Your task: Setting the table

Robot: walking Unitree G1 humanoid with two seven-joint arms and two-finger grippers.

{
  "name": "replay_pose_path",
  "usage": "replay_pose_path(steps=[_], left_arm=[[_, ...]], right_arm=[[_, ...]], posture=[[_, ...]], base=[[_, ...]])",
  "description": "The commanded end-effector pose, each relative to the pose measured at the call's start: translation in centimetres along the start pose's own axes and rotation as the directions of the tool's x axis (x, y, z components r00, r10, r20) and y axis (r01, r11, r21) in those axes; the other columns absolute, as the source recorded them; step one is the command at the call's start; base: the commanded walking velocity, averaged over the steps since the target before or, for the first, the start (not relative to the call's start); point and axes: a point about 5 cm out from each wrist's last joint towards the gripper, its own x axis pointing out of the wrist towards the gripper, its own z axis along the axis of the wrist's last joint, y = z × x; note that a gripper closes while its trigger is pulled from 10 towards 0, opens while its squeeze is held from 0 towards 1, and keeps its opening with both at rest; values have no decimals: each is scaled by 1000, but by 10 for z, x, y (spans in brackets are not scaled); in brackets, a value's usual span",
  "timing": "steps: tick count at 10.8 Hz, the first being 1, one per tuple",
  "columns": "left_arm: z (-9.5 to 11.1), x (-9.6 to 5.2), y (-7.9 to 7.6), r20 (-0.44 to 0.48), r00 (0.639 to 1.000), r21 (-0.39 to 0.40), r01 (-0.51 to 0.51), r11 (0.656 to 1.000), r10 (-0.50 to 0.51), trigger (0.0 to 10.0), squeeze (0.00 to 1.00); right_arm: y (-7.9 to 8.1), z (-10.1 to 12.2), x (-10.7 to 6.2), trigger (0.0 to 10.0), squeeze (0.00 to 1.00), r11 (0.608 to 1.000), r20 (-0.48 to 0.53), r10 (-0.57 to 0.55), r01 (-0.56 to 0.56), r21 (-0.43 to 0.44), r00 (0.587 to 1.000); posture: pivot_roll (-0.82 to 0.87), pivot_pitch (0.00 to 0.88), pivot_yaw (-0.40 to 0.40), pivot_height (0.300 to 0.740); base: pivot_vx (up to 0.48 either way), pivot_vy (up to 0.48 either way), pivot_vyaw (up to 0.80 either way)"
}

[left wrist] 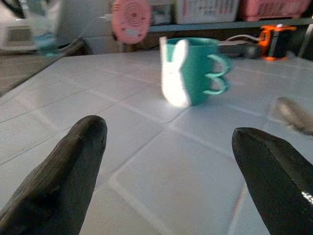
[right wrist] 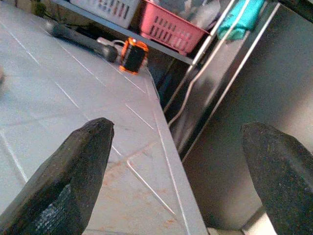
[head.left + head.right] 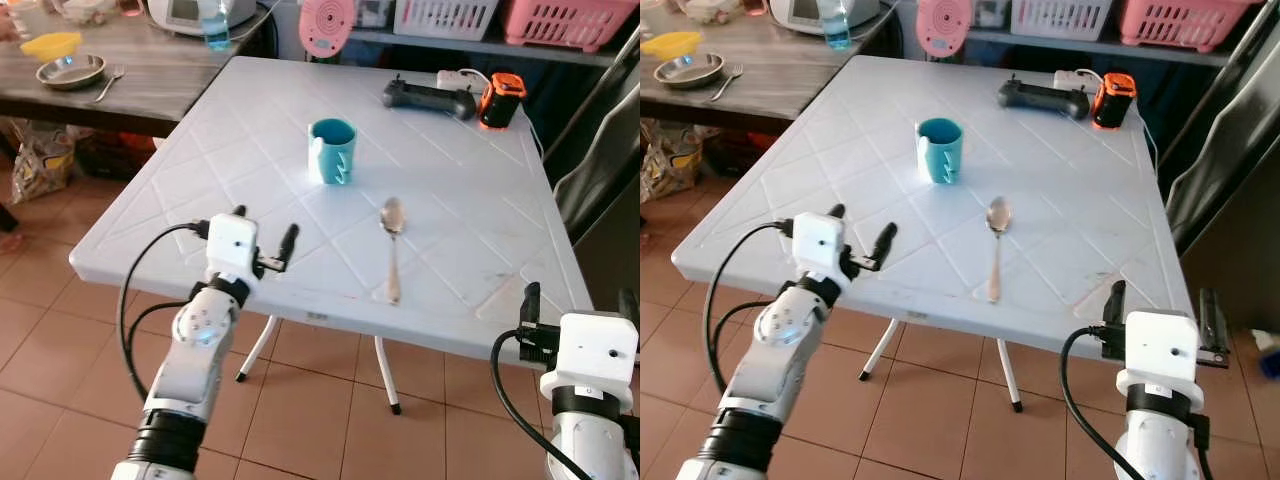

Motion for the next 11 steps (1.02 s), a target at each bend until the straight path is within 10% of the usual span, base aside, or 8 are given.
replay_pose_path(steps=[1, 8, 11], left_arm=[[-16, -14, 12, -57, 997, 25, -56, 998, 57, 10000, 0], [-38, -88, 67, -175, 941, 229, -247, 942, 289, 10000, 0], [-35, -90, 60, -179, 942, 201, -249, 948, 285, 10000, 0]], right_arm=[[1, -3, -2, 10000, 0, 1000, -10, 16, -16, 7, 1000], [41, -7, 9, 10000, 0, 973, -2, 221, -220, 74, 975], [45, -10, 16, 10000, 0, 969, -2, 228, -227, 96, 974]], posture=[[45, 94, -30, 740], [219, 142, -93, 740], [241, 142, -85, 740]], base=[[0, 0, 0], [0, 0, 0], [0, 0, -267]])
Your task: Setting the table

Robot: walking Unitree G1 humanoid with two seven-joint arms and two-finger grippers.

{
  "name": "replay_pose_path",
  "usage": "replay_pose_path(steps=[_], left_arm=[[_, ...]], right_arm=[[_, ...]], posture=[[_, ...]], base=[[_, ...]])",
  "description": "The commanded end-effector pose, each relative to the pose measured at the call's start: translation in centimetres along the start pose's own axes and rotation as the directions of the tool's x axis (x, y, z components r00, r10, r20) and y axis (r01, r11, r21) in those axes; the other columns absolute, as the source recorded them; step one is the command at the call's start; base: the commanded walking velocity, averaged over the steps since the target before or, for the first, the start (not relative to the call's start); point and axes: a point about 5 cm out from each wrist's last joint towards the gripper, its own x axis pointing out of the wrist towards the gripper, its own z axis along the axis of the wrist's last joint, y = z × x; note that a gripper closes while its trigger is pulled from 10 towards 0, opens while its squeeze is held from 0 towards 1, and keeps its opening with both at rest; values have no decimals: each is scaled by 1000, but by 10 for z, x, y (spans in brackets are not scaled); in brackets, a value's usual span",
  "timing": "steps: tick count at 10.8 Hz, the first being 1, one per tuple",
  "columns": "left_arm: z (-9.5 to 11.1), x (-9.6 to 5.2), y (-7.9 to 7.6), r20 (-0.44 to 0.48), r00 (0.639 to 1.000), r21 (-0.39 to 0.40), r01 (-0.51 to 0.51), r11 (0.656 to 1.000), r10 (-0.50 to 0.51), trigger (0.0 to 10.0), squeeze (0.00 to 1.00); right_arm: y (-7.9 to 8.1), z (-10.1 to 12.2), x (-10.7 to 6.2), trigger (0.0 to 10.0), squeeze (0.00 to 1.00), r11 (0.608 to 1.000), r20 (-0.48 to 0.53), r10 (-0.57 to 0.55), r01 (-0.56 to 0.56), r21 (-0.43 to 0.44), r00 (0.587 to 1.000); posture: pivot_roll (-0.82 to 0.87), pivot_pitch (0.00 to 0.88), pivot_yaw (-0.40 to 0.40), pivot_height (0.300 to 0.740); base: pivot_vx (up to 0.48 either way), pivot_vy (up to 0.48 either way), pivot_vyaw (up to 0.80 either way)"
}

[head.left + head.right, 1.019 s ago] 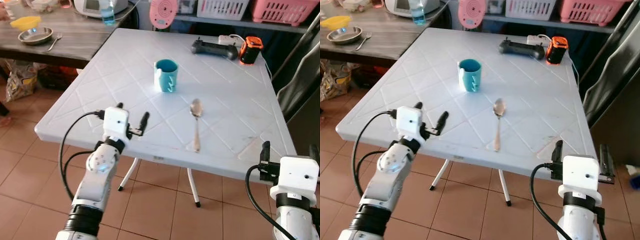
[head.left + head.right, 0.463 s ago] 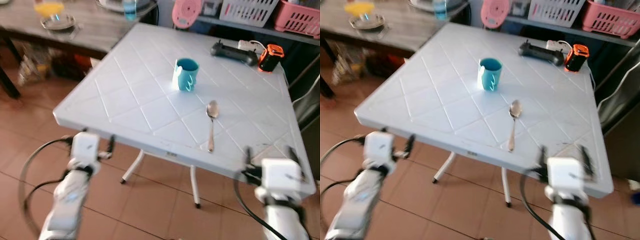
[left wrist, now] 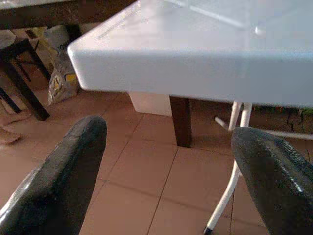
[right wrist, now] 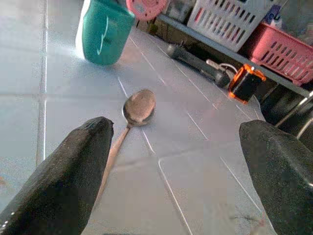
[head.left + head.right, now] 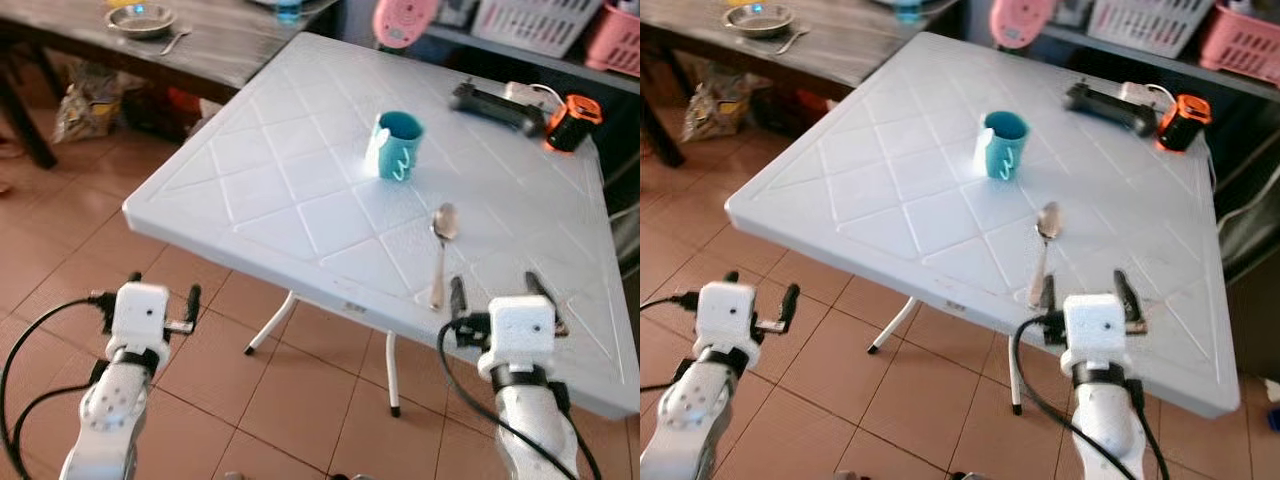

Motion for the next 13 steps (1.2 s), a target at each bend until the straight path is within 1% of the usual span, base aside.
replay_pose_path(steps=[1, 3, 4, 6, 7, 8, 9, 11, 12, 13], left_arm=[[6, 4, -4, 13, 1000, -10, 5, 1000, -5, 10000, 0], [16, 17, -16, 48, 999, -39, 25, 999, -23, 10000, 0], [23, 22, -21, 65, 997, -57, 41, 998, -37, 10000, 0], [25, 28, -27, 72, 997, -80, 42, 996, -36, 10000, 0], [28, 30, -28, 78, 996, -88, 40, 995, -34, 10000, 0], [32, 34, -28, 89, 996, -89, 36, 995, -28, 10000, 0], [34, 36, -26, 92, 996, -90, 29, 996, -21, 10000, 0], [43, 37, -24, 130, 991, -79, 23, 997, -13, 10000, 0], [49, 36, -22, 155, 988, -86, 16, 996, -2, 10000, 0], [50, 35, -23, 159, 987, -85, 20, 996, -6, 10000, 0]], right_arm=[[-4, -10, -3, 10000, 0, 1000, -36, -8, 8, -19, 999], [-11, -10, 0, 10000, 0, 999, -26, -51, 51, -13, 998], [-9, -7, 2, 10000, 0, 998, -20, -62, 61, -10, 998], [-10, 4, 0, 10000, 0, 998, 26, -55, 56, -31, 998], [-11, 4, 1, 10000, 0, 998, 29, -51, 53, -38, 998], [-16, 4, 3, 10000, 0, 997, 34, -63, 64, -47, 997], [-17, 5, 4, 10000, 0, 996, 38, -69, 70, -47, 997], [-13, 4, 3, 10000, 0, 997, 34, -67, 68, -42, 997], [-11, 5, 3, 10000, 0, 998, 38, -57, 58, -39, 998], [-11, 5, 4, 10000, 0, 998, 38, -55, 56, -37, 998]], posture=[[240, 133, -80, 740], [218, 124, -70, 740], [201, 120, -72, 740], [176, 110, -83, 740], [174, 111, -82, 740], [175, 116, -82, 740], [177, 118, -82, 740], [188, 125, -82, 740], [188, 125, -82, 740], [202, 129, -82, 740]], base=[[0, 0, -800], [0, 0, -800], [0, 0, -800], [0, 0, -800], [0, 0, -800], [0, 0, -800], [0, 0, -800], [0, 0, -800], [0, 0, -800], [0, 0, -800]])
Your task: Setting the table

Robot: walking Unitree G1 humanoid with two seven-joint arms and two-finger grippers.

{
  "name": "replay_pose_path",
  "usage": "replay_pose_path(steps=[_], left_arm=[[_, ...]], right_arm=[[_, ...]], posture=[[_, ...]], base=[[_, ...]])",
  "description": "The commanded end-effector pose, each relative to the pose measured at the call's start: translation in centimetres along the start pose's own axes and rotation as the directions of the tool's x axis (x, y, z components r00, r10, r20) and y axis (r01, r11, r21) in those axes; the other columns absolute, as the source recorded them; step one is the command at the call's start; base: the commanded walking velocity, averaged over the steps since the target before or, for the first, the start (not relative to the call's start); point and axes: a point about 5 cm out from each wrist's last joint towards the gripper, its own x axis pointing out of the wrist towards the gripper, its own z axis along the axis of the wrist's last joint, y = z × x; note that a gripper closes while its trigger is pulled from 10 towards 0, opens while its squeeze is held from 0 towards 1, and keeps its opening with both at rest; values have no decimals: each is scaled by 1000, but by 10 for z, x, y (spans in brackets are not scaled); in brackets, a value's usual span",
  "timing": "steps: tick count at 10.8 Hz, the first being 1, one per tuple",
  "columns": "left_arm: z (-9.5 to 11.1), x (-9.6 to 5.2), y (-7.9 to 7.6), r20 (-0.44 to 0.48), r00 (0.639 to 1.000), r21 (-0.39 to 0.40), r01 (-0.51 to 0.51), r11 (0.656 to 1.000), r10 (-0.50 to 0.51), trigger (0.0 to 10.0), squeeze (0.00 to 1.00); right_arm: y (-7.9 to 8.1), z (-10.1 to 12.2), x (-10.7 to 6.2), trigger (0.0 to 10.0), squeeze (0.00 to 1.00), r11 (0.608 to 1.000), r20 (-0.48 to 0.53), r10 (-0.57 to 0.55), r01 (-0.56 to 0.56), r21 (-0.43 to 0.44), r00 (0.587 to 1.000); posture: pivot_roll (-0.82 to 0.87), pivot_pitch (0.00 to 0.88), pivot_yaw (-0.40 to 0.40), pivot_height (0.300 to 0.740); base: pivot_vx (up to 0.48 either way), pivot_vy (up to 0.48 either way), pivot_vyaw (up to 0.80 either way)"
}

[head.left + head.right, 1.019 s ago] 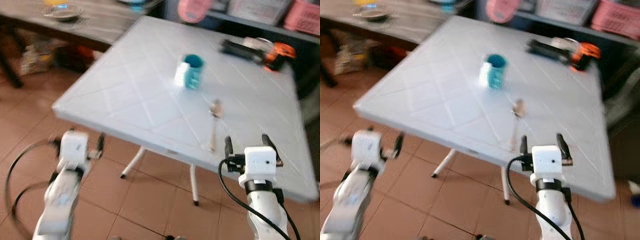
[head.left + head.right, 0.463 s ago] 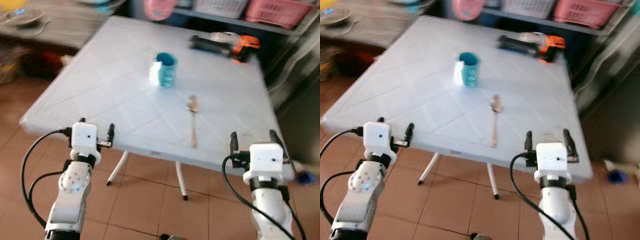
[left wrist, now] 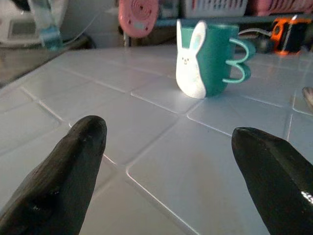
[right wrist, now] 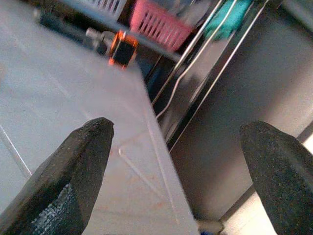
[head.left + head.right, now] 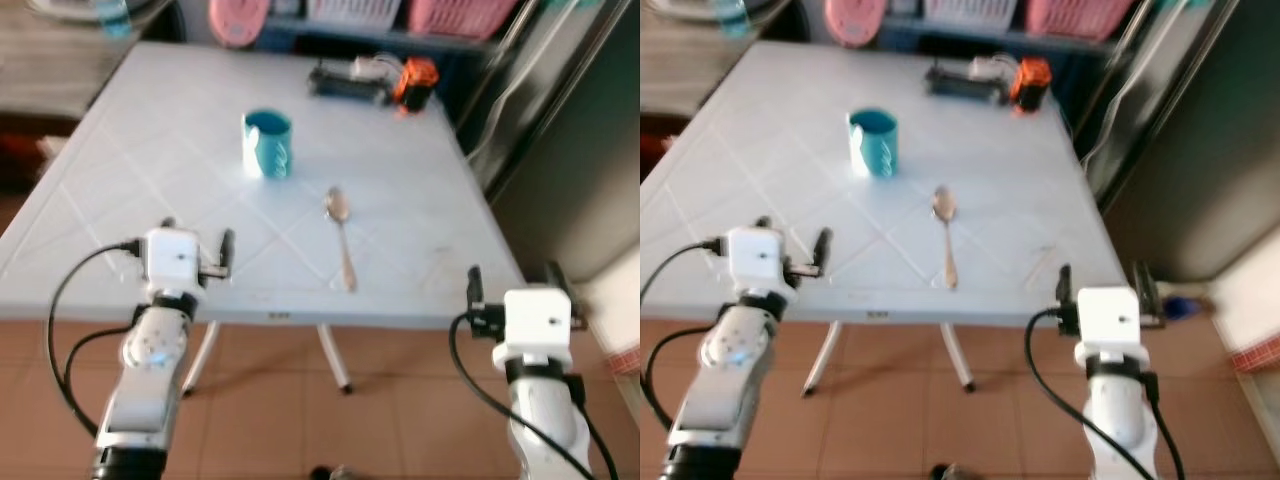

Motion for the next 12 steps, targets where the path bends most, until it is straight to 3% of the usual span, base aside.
replay_pose_path(steps=[1, 4, 12], left_arm=[[-5, -6, 4, -19, 1000, 10, -4, 1000, 4, 10000, 0], [-6, -5, 4, -30, 999, -2, -11, 1000, 11, 10000, 0], [-4, 2, -8, -29, 999, -8, 39, 999, -39, 10000, 0]], right_arm=[[1, -3, -3, 10000, 0, 1000, -15, 2, -2, 11, 1000], [2, -1, -2, 10000, 0, 1000, -1, 16, -16, 3, 1000], [0, -2, -8, 10000, 0, 1000, -5, -8, 8, 2, 1000]], posture=[[205, 132, -86, 740], [198, 132, -81, 740], [181, 131, -56, 740]], base=[[0, 0, -738], [0, 0, 0], [0, 308, 0]])
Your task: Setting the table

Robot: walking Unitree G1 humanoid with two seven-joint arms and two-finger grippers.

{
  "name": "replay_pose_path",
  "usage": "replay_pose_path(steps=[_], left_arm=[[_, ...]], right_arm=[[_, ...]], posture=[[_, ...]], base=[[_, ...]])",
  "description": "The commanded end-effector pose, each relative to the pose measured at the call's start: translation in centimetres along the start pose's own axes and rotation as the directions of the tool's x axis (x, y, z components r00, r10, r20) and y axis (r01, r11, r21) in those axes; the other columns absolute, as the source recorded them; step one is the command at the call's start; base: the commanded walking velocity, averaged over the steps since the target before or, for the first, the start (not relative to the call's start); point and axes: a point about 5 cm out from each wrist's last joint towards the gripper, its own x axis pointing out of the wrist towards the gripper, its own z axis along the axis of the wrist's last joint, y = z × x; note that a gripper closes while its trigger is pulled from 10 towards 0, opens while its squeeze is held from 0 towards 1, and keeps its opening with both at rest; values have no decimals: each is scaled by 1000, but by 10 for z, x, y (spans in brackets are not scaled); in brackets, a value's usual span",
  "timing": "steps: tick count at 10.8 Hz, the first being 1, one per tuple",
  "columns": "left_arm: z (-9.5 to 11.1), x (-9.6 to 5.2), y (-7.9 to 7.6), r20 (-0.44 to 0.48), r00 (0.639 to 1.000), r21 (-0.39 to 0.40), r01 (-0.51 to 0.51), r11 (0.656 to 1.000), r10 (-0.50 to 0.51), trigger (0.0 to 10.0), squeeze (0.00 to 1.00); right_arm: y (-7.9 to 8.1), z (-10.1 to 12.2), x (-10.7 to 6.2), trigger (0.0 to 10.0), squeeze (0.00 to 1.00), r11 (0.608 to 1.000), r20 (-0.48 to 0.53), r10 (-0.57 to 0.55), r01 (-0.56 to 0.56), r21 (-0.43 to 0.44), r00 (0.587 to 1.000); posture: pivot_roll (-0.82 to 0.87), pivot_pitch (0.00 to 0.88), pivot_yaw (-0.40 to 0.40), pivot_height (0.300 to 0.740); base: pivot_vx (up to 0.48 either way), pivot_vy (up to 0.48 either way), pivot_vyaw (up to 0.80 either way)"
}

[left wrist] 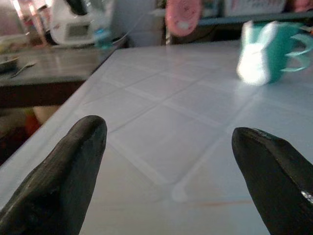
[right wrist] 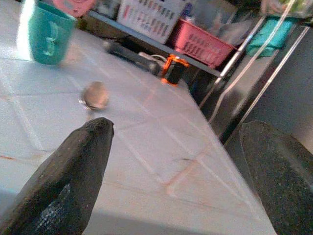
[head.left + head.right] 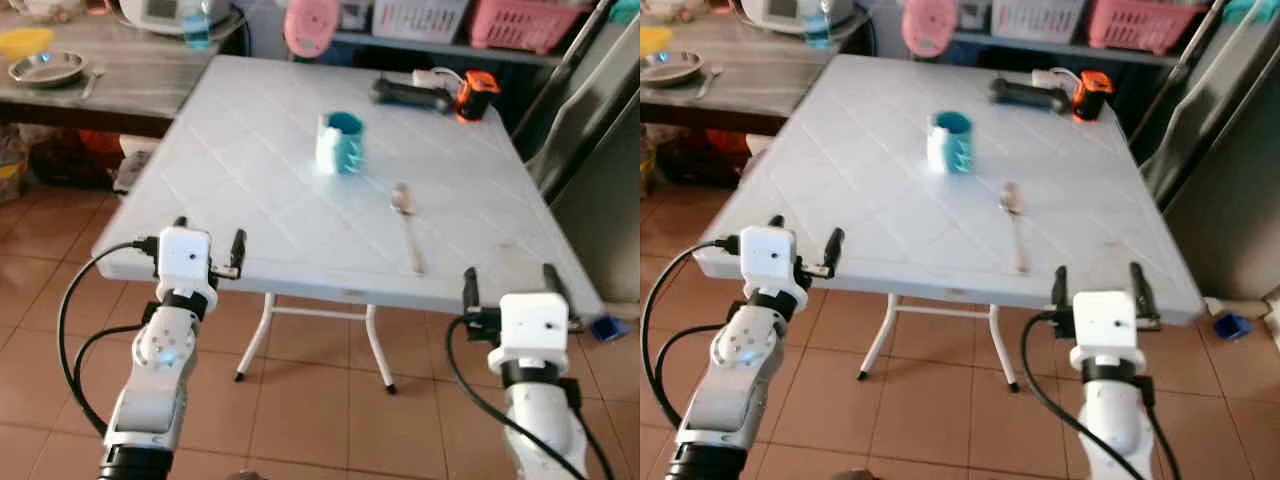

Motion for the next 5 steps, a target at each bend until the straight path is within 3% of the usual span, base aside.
replay_pose_path(steps=[1, 4, 5], left_arm=[[-3, -1, 0, -19, 1000, -4, 0, 1000, 0, 10000, 0], [-3, -1, -3, -21, 1000, 3, 11, 1000, -11, 10000, 0], [-2, -1, -5, -6, 1000, 20, 19, 1000, -19, 10000, 0]], right_arm=[[-6, 2, -1, 10000, 0, 1000, 12, -20, 20, -9, 1000], [-7, 1, -3, 10000, 0, 1000, 8, -25, 25, -12, 1000], [-7, 1, -2, 10000, 0, 1000, 8, -27, 27, -11, 1000]], posture=[[180, 134, -53, 740], [178, 135, -50, 740], [177, 135, -52, 740]], base=[[0, 337, 0], [0, 420, 0], [0, 0, 0]])
